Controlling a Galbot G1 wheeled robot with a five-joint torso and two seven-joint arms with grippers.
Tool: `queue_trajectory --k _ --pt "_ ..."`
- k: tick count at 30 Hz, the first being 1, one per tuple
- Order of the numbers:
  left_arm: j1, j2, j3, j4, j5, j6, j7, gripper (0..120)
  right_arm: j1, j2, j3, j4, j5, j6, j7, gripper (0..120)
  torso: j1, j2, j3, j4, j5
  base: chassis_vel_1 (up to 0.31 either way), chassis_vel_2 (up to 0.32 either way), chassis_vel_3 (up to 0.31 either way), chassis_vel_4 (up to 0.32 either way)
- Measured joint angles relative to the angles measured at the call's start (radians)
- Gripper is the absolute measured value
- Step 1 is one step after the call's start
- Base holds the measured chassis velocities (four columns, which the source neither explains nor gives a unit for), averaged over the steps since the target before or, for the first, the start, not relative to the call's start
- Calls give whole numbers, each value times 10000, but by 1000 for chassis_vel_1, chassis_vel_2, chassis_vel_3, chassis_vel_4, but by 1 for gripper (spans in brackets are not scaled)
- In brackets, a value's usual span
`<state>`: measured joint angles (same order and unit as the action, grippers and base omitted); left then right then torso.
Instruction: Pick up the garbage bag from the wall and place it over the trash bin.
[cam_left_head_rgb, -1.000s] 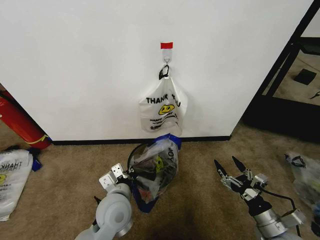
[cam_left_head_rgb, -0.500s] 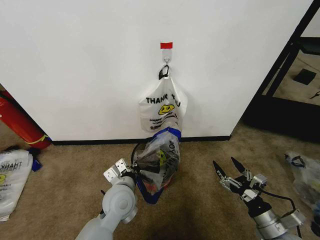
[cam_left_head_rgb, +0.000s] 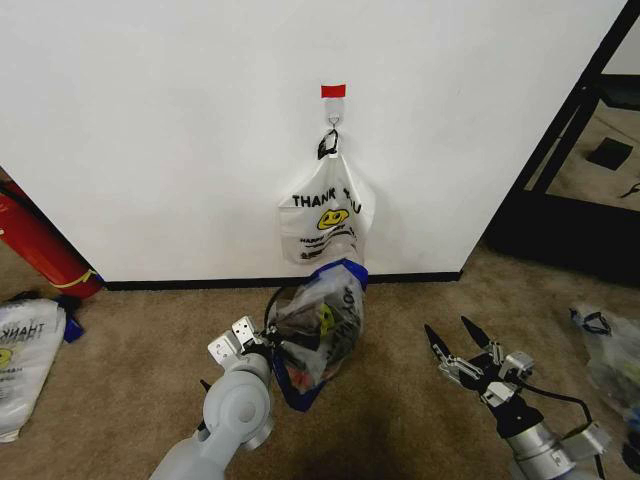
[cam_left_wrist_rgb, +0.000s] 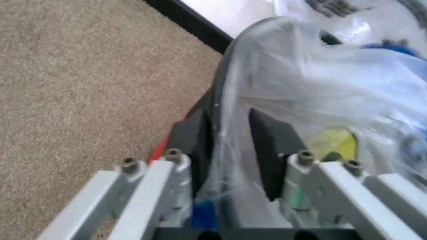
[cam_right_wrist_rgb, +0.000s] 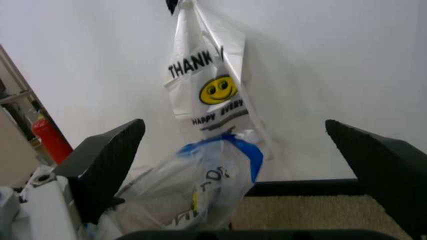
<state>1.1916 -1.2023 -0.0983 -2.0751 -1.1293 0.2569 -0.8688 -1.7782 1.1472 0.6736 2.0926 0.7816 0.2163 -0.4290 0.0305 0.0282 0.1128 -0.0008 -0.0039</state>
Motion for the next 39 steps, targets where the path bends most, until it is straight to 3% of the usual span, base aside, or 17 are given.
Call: queue_trajectory --k 2,4,10,12,18,19,23,26,28,32,35,36,37,39 --pt "13 65 -14 -116 -104 166 80 40 -15 8 -5 4 -12 10 -4 100 0 0 0 0 0 0 0 0 0" --pt "18 85 -18 -151 -141 218 99 41 -18 10 -5 5 -12 13 -5 100 0 0 0 -1 0 0 0 0 0" --pt "198 511 -205 -738 -232 674 461 70 -53 28 -58 81 -19 51 40 100 0 0 0 -1 -1 0 0 0 0" --pt "220 555 -234 -787 -197 688 496 71 -52 27 -73 103 -17 48 79 100 0 0 0 -2 -1 0 0 0 0" --pt "927 1345 -846 -2074 1163 778 1398 95 202 36 -575 892 -631 -295 2103 100 0 0 0 -2 -2 0 0 0 0" --pt "927 1345 -846 -2074 1163 778 1398 95 202 36 -575 892 -631 -295 2103 100 0 0 0 -2 -2 0 0 0 0" --pt "1588 1731 -1044 -3097 2051 809 2072 100 858 -51 -981 1700 -1619 -1095 4593 100 0 0 0 7 0 0 0 0 0" --pt "1666 2012 -1018 -3360 2427 794 2402 100 937 -158 -1105 2274 -1746 -1762 5543 100 0 0 0 0 -4 0 0 0 0" --pt "1596 2370 -953 -3428 2679 759 2709 100 1013 -272 -1289 2870 -1557 -2901 6640 100 0 0 0 -2 -1 0 0 0 0" --pt "1464 2794 -780 -3357 2950 628 3078 100 1598 -556 -1605 3356 -783 -4556 7595 100 0 0 1 -4 -3 0 0 0 0" --pt "1504 2829 -777 -3357 3030 599 3139 100 1871 -682 -1766 3358 -480 -4820 7834 100 0 0 0 -6 -1 0 0 0 0" --pt "1549 2860 -771 -3365 3119 558 3218 100 2202 -831 -1995 3328 -177 -5095 8090 100 0 0 0 1 -2 0 0 0 0" --pt "1570 3033 -761 -3425 3240 455 3416 100 3538 -1500 -3311 2398 401 -5586 8598 100 0 0 1 1 -2 0 0 0 0" --pt "1505 3081 -766 -3426 3246 429 3460 100 4396 -1671 -4048 1707 944 -5839 8855 100 0 0 2 -3 -2 0 0 0 0"
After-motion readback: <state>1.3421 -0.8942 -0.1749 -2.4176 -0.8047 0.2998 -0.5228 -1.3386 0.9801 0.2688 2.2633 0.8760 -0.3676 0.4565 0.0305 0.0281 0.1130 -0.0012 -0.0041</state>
